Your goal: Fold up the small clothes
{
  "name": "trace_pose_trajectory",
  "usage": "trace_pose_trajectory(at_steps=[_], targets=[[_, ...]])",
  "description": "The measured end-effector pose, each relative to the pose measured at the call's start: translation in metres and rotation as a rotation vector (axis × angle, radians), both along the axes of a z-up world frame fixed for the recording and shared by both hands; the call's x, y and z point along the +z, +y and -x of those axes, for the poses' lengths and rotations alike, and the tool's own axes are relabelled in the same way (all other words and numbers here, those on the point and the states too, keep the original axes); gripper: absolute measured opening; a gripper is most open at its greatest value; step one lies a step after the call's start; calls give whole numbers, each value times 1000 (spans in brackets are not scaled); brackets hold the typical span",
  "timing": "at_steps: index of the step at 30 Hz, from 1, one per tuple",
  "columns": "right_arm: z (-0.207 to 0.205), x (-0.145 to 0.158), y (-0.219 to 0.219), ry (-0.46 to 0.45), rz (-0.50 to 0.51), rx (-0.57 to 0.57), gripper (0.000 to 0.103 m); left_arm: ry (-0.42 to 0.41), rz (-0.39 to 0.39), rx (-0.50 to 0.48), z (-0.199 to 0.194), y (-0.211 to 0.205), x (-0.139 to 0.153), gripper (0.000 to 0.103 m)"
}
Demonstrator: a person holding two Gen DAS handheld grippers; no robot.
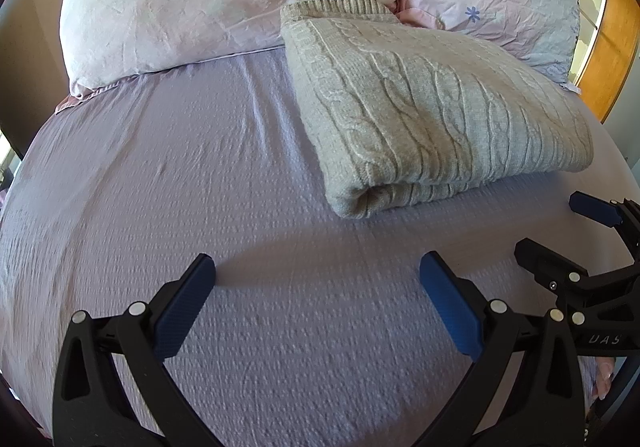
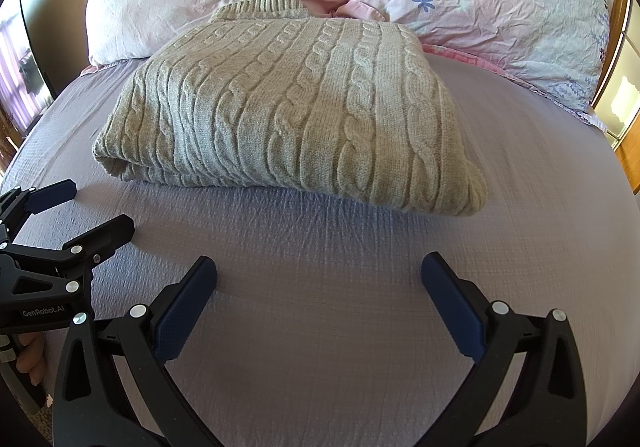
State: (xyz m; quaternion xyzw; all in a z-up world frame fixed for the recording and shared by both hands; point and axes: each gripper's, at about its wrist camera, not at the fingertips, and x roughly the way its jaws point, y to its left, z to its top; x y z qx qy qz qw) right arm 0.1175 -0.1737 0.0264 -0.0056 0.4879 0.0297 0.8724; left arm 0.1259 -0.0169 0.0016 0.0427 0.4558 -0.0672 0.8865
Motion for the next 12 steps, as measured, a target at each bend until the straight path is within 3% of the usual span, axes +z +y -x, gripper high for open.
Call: trace_pose_trajectory(at_steps=[12], targets=[[0, 0, 0, 0, 0, 0, 102, 1, 0, 0, 1, 0, 1, 101]])
